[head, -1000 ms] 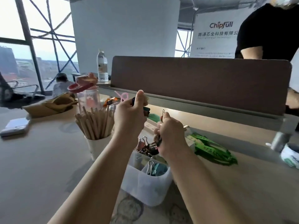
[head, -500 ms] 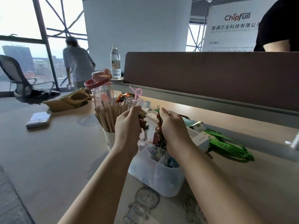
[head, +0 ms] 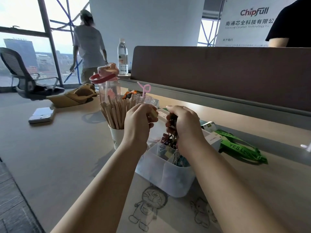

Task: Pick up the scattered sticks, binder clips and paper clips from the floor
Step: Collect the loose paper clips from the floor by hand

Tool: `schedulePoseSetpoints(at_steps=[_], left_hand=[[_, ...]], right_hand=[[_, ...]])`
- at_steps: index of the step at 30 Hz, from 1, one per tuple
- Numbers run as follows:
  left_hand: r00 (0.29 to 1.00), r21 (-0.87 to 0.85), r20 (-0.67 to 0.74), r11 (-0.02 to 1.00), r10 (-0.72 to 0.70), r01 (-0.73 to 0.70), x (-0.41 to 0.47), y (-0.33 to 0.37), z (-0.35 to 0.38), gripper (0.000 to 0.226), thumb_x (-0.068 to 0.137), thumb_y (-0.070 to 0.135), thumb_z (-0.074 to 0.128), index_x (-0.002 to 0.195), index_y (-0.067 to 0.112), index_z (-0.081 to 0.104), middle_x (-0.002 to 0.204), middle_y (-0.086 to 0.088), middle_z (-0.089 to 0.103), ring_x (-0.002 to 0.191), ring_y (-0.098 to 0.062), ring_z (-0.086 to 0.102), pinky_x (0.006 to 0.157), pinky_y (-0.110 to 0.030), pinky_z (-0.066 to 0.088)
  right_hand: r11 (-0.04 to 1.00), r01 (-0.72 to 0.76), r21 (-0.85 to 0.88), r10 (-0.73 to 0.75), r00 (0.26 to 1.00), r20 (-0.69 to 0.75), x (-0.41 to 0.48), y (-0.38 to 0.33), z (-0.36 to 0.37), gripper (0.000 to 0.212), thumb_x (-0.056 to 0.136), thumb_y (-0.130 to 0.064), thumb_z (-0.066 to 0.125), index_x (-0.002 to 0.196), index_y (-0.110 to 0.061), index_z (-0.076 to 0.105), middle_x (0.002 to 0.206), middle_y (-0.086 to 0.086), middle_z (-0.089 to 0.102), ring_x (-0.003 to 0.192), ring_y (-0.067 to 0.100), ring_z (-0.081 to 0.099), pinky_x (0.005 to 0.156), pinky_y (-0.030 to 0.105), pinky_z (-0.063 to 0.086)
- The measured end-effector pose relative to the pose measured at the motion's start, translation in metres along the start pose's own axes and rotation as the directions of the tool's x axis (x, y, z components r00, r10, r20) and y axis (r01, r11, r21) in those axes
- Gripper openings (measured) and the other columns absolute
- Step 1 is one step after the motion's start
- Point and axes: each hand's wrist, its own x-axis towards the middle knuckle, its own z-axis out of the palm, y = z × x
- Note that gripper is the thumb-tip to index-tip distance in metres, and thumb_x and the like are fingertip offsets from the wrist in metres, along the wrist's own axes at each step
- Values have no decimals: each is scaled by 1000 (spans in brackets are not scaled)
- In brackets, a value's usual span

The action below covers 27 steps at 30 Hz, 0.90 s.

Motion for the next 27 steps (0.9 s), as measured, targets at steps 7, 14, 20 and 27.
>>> schedulePoseSetpoints(at_steps=[7, 14, 20, 27], left_hand=[[1000, -56, 17, 998, -26, 26, 2, -1, -1, 29, 94, 21, 46, 76, 4, 61, 73, -11, 60, 64, -19, 56, 61, -28, 42], [1000, -56, 4, 998, -4, 4, -1, 2, 0, 27, 93, 16, 45, 73, 4, 58, 67, -8, 58, 50, -15, 59, 59, -29, 44], [1000, -13, -12, 1000, -1, 1, -1, 2, 1, 28, 93, 15, 44, 71, 5, 59, 67, -9, 60, 53, -15, 62, 61, -28, 47], [999, -31, -30, 999, 10, -11, 0, 1, 0, 31, 94, 17, 47, 66, 9, 59, 62, -5, 59, 60, -18, 55, 59, -26, 45]], right_hand=[[1000, 12, -4, -12, 996, 83, -4, -3, 1, 16, 90, -9, 51, 89, -10, 67, 70, 4, 59, 64, 14, 55, 64, 30, 48], [1000, 24, 19, -26, 995, 101, -5, -12, -4, 21, 91, -8, 49, 93, -10, 69, 71, 4, 65, 69, 17, 62, 61, 22, 50], [1000, 3, 21, -5, 997, 82, -5, -15, -6, 24, 95, -12, 46, 87, -15, 68, 65, 4, 64, 63, 14, 60, 59, 22, 47], [995, 9, -102, 0, 996, 91, -3, -16, -4, 25, 94, -14, 43, 88, -12, 67, 54, -4, 64, 48, 9, 58, 70, 29, 44]])
